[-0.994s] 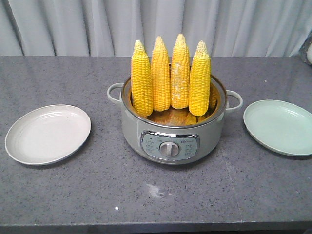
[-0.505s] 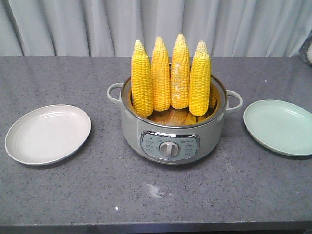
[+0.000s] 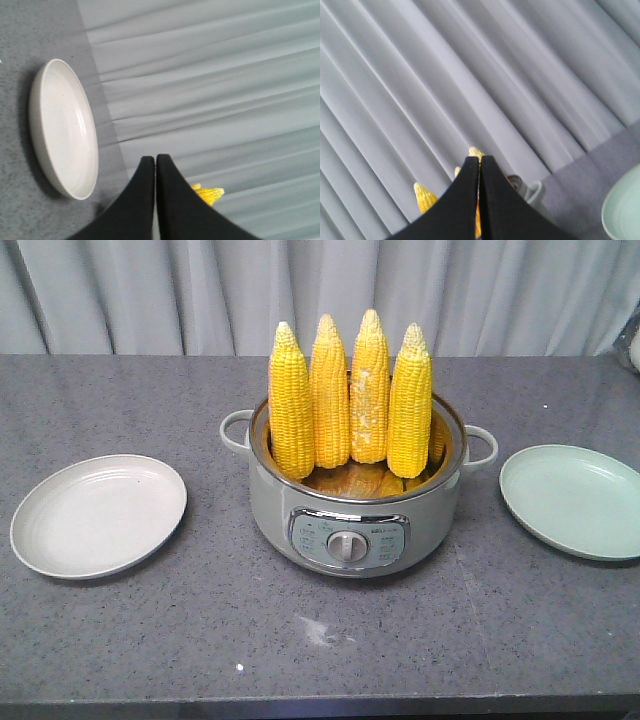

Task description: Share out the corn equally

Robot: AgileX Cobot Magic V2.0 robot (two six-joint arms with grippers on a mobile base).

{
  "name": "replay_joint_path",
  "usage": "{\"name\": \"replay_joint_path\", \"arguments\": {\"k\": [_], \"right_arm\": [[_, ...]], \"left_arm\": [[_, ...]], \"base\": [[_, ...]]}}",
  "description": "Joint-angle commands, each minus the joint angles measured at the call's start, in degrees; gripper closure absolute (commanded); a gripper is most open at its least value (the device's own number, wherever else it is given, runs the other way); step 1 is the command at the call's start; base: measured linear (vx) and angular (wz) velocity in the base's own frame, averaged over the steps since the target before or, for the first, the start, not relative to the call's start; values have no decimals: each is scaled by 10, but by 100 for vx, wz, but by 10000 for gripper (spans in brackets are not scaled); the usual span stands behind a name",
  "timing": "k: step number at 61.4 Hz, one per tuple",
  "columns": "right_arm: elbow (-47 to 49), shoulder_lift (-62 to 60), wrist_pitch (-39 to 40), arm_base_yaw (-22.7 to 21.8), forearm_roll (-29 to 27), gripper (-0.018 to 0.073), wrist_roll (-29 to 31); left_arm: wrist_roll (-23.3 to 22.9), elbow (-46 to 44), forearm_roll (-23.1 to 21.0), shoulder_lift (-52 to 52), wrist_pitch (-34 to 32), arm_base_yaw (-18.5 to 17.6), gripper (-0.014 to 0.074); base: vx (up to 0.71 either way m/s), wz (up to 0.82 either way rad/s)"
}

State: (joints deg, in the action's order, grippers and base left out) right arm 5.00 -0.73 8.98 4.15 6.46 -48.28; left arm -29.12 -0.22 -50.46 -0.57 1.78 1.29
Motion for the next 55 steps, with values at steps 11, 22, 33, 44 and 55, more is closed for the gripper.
{"name": "replay_joint_path", "arguments": {"k": [11, 22, 33, 44, 55], "right_arm": [[174, 28, -105, -1, 138, 561, 8], [267, 122, -155, -1, 141, 561, 90], [347, 242, -165, -1, 128, 561, 210], [425, 351, -225, -1, 109, 561, 301], [498, 439, -313, -1, -57, 561, 491]], "left_arm": [[249, -167, -10, -9, 44, -4, 603], [417, -258, -37, 34, 140, -4, 603], [494, -319, -59, 108, 194, -4, 603], [577, -377, -59, 187, 227, -4, 603], [637, -447, -60, 277, 258, -4, 603]], "base": [[0, 0], [0, 0], [0, 0], [0, 0], [0, 0]]}}
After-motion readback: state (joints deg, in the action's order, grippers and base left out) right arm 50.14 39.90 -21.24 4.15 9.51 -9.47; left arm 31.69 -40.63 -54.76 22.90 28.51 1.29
